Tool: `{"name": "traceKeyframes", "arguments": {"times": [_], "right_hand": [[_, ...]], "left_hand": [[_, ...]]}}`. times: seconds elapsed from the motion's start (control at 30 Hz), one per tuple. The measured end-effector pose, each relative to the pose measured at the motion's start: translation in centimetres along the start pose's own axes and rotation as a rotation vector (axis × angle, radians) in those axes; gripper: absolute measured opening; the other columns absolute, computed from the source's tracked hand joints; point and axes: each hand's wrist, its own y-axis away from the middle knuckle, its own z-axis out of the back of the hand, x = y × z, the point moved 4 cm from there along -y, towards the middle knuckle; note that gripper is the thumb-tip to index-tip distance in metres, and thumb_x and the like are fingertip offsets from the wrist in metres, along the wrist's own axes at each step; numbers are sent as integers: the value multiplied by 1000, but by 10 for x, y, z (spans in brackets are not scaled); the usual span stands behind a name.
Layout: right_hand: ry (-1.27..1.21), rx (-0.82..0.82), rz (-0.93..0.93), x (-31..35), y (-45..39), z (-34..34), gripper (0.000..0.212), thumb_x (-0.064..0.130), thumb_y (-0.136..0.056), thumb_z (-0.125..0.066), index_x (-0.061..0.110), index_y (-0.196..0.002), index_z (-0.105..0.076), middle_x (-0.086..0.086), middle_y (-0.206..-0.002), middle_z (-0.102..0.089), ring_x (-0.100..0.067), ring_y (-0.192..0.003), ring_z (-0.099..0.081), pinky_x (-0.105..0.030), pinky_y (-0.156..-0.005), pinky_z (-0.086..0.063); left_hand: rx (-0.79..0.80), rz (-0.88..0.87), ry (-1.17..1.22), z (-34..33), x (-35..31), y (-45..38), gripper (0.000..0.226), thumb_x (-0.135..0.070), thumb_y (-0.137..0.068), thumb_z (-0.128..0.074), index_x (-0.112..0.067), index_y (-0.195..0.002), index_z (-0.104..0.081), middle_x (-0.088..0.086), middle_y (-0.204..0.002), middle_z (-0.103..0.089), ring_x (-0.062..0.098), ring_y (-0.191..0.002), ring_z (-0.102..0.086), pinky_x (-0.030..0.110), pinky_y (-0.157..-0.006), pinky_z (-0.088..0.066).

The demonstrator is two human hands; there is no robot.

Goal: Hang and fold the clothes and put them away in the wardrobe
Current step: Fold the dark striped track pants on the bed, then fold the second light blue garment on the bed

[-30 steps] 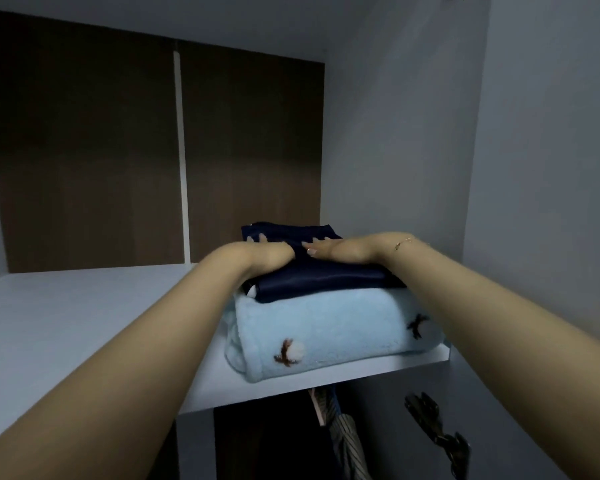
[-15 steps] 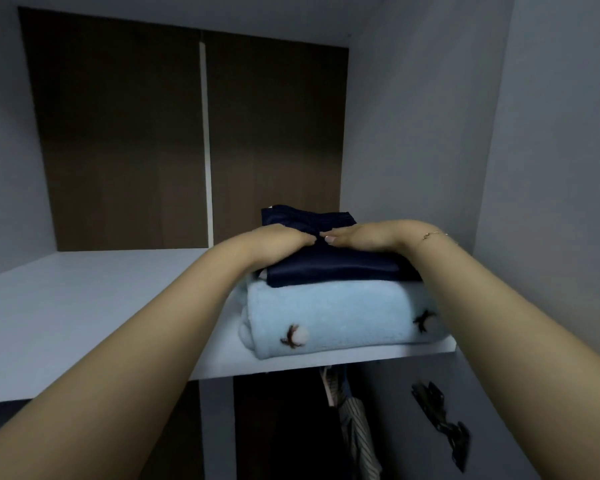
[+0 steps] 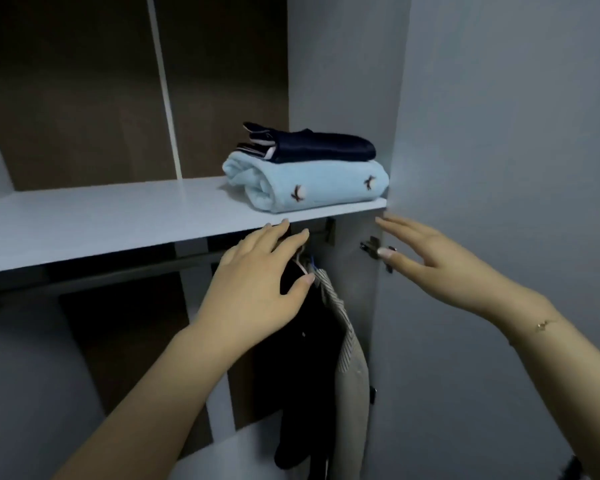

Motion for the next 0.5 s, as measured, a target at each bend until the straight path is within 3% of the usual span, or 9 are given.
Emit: {"name": "traceKeyframes", "arguments": {"times": [0.13, 0.23, 0.37, 0.5], "right_hand": [[183, -20, -98, 7, 104, 11, 73, 66, -86, -38, 36, -152, -26, 15, -159, -22, 0, -147, -6, -28, -121, -7], [262, -40, -208, 6, 180, 25, 77, 69, -85, -35, 35, -153, -21, 15, -160, -15, 0, -148, -2, -31, -123, -5], [438, -68, -392, -1, 287, 43, 71, 63, -93, -27, 31, -155, -14, 15, -161, -6, -3, -148, 7, -35, -123, 2], [451, -126, -583, -14, 398, 67, 66, 62, -99, -24, 31, -155, -9, 15, -161, 0, -1, -148, 10, -36, -123, 1]], "left_hand": [[66, -80, -38, -18, -43, 52, 61, -56, -96, -33, -41, -153, -17, -13, -162, -10, 9, -149, -3, 34, -119, -6], [95, -194, -84, -33, -97, 86, 63, -59, -95, -18, -35, -153, -23, -4, -162, -15, 17, -150, -9, 43, -121, -11], [139, -382, -31, -56, -185, 126, 62, -56, -96, -26, -30, -152, -31, 2, -161, -22, 22, -149, -17, 53, -117, -24], [183, -504, 68, -81, -272, 159, 61, -54, -97, -23, -27, -152, -31, 3, -160, -24, 22, -149, -20, 53, -117, -23]]}}
